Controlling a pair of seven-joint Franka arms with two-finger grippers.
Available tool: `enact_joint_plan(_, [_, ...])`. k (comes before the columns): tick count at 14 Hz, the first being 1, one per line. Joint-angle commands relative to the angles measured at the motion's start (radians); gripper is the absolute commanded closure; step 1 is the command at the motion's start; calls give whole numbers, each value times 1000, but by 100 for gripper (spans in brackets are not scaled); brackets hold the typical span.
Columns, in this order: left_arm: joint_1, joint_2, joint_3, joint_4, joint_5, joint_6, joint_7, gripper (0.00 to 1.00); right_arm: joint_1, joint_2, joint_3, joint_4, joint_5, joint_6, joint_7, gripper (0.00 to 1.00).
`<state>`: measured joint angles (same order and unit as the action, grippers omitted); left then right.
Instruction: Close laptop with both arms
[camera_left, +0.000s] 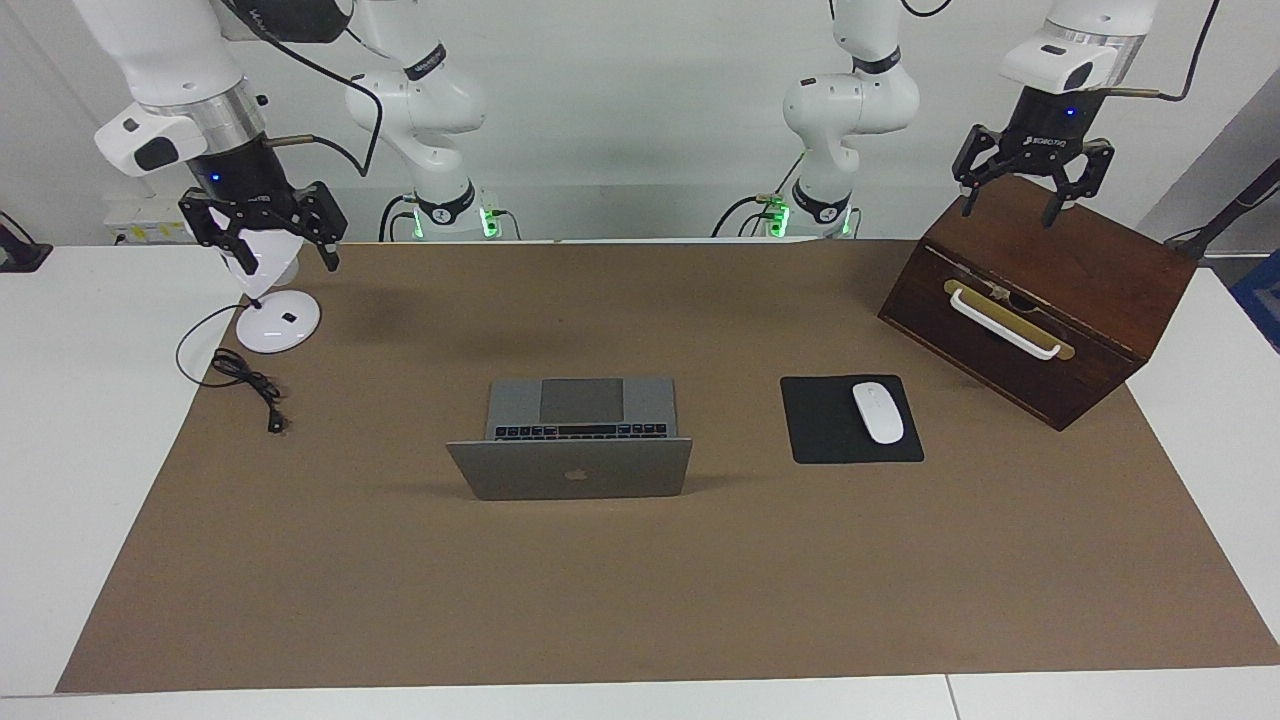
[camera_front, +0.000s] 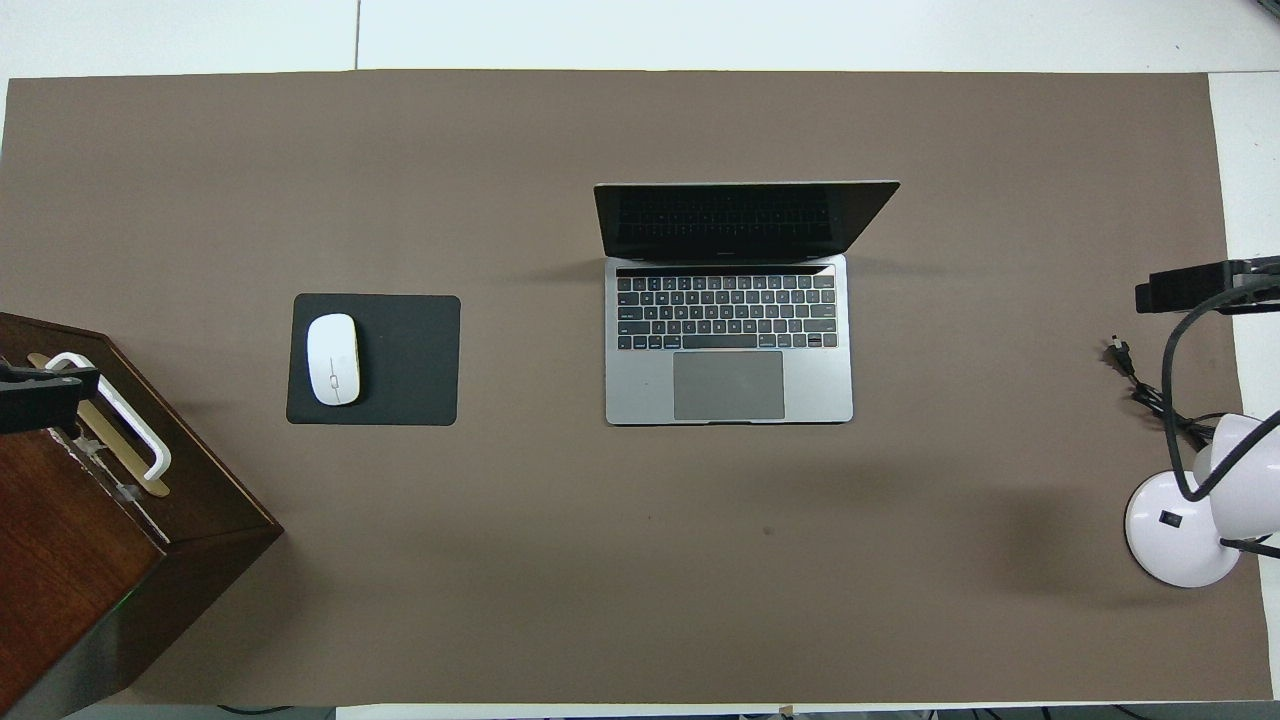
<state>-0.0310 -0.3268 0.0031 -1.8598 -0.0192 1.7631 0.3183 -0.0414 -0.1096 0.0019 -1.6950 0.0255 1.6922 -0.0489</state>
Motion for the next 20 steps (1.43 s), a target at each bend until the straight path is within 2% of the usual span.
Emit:
enact_joint_plan(1, [8, 53, 6, 107, 18, -40, -2, 0, 0, 5, 0, 8, -2, 0, 6, 0])
enact_joint_plan(3, [22, 97, 6, 195, 44, -102, -1, 0, -2, 5, 0, 8, -1, 0, 18, 0])
enact_joint_plan(4, [34, 107, 6, 208, 44, -105, -1, 0, -2, 4, 0, 8, -1, 1, 17, 0])
enact_joint_plan(9, [43, 112, 3, 214, 39, -143, -1, 0, 0, -4, 0, -2, -2, -8, 17, 0])
enact_joint_plan(13, [45, 176, 5, 281, 32, -226, -1, 0, -2, 7, 0, 9, -1, 49, 23, 0])
enact_joint_plan(16, [46, 201, 6, 284, 32, -244, -1, 0, 0, 33, 0, 21, -1, 90, 23, 1])
enact_joint_plan(17, [46, 209, 6, 283, 32, -248, -1, 0, 0, 34, 0, 21, -2, 107, 24, 8])
enact_joint_plan(18, [48, 215, 8, 281, 35, -255, 1, 0, 0, 42, 0, 23, -4, 124, 27, 9])
enact_joint_plan(20, [72, 210, 6, 266, 41, -254, 2, 0, 1, 69, 0, 49, -3, 136, 34, 28])
